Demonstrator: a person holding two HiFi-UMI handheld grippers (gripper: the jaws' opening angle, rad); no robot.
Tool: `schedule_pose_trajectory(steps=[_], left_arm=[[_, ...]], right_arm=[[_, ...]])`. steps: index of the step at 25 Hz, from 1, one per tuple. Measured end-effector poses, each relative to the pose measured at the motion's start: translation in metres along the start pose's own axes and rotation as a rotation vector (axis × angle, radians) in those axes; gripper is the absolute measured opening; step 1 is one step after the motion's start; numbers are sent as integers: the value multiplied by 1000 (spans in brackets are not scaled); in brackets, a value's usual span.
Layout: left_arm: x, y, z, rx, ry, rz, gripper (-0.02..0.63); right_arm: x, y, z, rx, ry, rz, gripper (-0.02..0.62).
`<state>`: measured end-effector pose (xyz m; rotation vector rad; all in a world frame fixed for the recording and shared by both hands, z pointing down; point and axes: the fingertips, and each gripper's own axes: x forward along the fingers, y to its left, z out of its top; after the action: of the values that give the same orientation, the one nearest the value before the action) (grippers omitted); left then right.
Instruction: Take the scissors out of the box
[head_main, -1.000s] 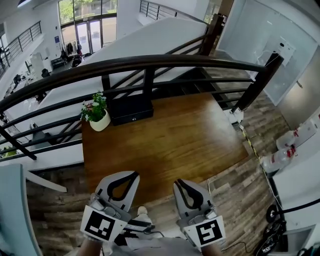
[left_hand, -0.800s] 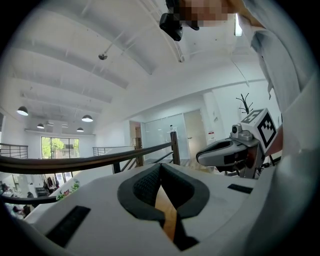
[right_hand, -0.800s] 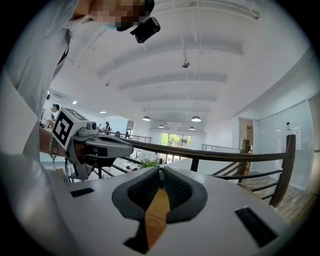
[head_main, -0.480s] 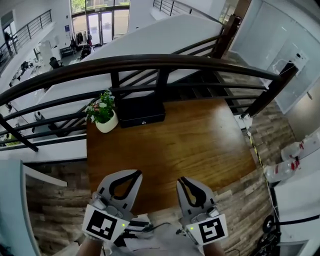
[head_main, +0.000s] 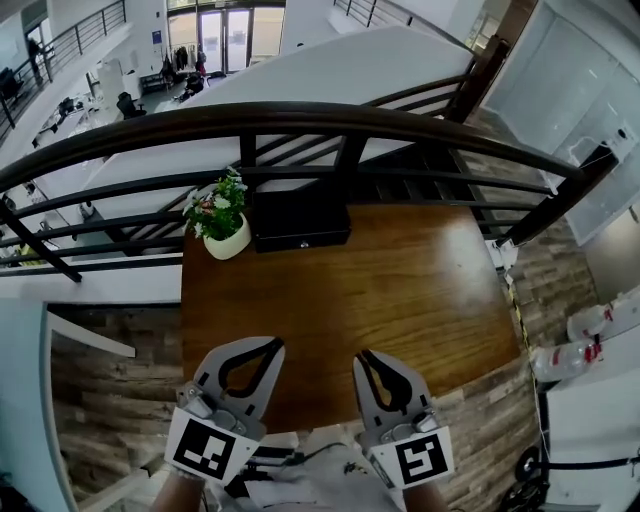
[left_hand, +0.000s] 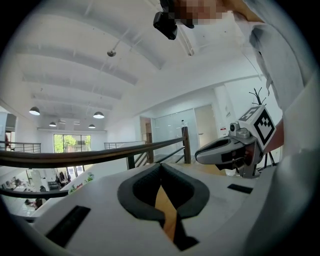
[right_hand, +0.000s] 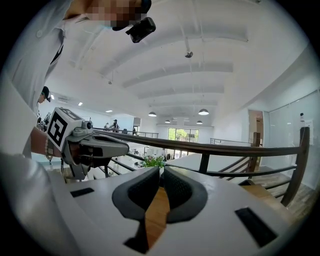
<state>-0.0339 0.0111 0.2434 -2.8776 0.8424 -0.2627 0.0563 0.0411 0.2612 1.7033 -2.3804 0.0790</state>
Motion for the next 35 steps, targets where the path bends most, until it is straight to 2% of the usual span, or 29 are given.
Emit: schedule_pose_trajectory(steps=[12,17,23,27,35], left_arm=[[29,19,-17,8,55,94,17],[43,38,-29,-11,72,139,17],[62,50,-42,-18,109,185,17],[77,63,-54,-28,137,204,17],[98,88,-80,-56,136,250,17]], right_arm=[[42,-34,-5,-11,-12,84,57],[71,-47,-17,-14,29,128,57],[101,-71,-29,-71,73,184,57],[130,-84,-38,-64,87,205,57],[184,-102,-66,-20,126,209,57]])
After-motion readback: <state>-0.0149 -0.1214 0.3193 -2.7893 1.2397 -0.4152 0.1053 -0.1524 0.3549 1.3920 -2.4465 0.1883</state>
